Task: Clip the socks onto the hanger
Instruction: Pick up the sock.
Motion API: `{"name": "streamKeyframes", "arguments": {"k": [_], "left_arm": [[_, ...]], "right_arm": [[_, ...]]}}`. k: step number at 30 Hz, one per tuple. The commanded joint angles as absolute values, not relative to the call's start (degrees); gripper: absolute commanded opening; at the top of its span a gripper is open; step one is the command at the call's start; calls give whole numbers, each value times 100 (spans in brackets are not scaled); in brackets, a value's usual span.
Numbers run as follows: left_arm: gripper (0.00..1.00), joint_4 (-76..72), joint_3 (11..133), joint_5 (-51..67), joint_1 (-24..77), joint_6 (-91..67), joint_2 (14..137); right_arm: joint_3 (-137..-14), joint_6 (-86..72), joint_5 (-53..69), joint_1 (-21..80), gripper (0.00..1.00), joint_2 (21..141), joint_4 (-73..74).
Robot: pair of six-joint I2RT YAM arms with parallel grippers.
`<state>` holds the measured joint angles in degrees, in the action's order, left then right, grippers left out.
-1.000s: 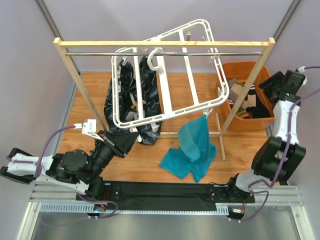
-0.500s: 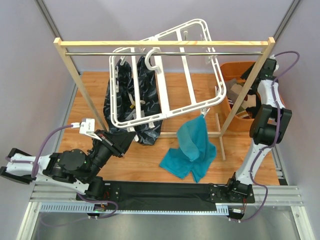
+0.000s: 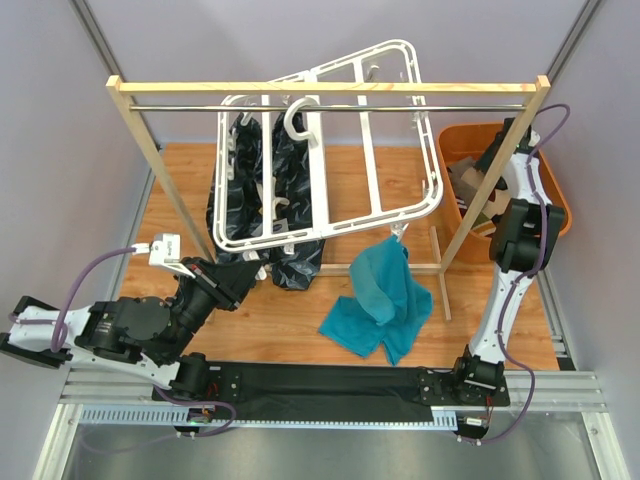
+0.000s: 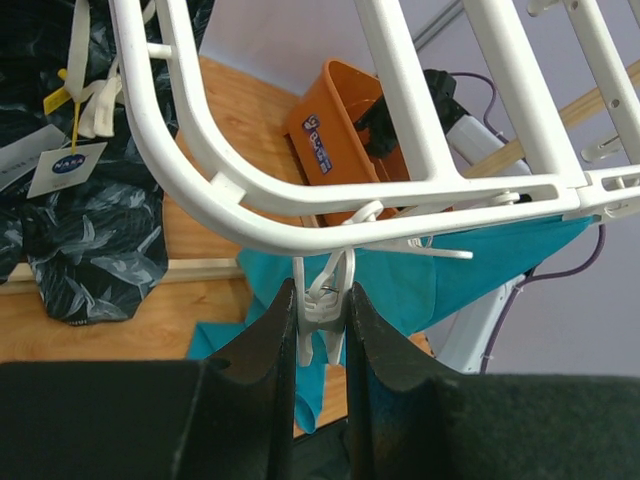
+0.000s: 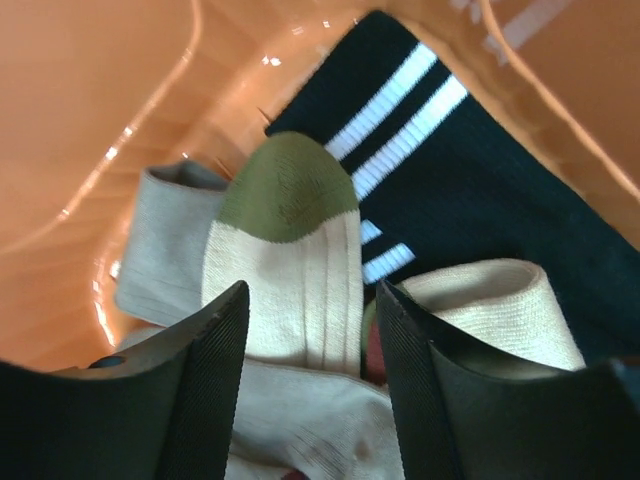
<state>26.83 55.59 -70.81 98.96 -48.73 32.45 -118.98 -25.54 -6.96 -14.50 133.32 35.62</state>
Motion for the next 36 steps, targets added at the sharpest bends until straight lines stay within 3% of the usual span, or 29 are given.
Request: {"name": "streamKeyframes", "arguments": {"k": [1, 4, 8, 12, 15, 17, 21, 24, 27, 29, 30, 31, 32, 34, 36], "left_arm": [[0, 3209, 5520, -7312, 9896, -5019, 3208], [0, 3147, 5528, -7321, 9896, -5010, 3278], [0, 3225, 5537, -7348, 9896, -5176, 3322], [0, 3208, 5589, -7251, 9896, -5186, 3340], [0, 3296, 5730, -7251, 9896, -5194, 3436], [0, 3436, 5835, -7286, 9897, -5221, 3559], [0, 3472, 6020, -7295, 9896, -5168, 3770], [0, 3559, 6029, -7286, 9905, -5273, 3806], [0, 3656, 5959, -7277, 9896, -5510, 3753], [0, 3656, 5907, -7277, 9897, -5563, 3727], [0, 3656, 5906, -7286, 9896, -5572, 3735], [0, 3656, 5915, -7295, 9896, -5564, 3753], [0, 3665, 5932, -7304, 9905, -5563, 3779], [0, 3735, 6003, -7286, 9905, -5581, 3832], [0, 3884, 6099, -7286, 9896, -5712, 3876]], "right_arm": [[-12059, -2242, -713, -1459, 55, 13175, 3779], [-11831, -2049, -405, -1459, 55, 12938, 3832], [-10981, -1609, 412, -1468, 68, 12402, 3360], [-10907, -1687, 1115, -1538, 70, 12559, 3418], [-10837, -1617, 1135, -1512, 65, 12700, 3419], [-10907, -1704, 1029, -1503, 53, 12814, 3567], [-11171, -1679, 800, -1503, 43, 12999, 3797], [-11180, -1583, 625, -1503, 44, 13008, 3832], [-11223, -1573, 703, -1503, 51, 13112, 3797], [-11320, -1678, 633, -1494, 49, 13210, 3788], [-11346, -1740, 476, -1494, 43, 13297, 3788], [-11364, -1862, 422, -1503, 24, 13307, 3779], [-11364, -1907, 370, -1503, 14, 13289, 3788], [-11286, -2012, 185, -1503, 2, 13053, 3779], [-11180, -2170, 10, -1520, 0, 12816, 3753]]}}
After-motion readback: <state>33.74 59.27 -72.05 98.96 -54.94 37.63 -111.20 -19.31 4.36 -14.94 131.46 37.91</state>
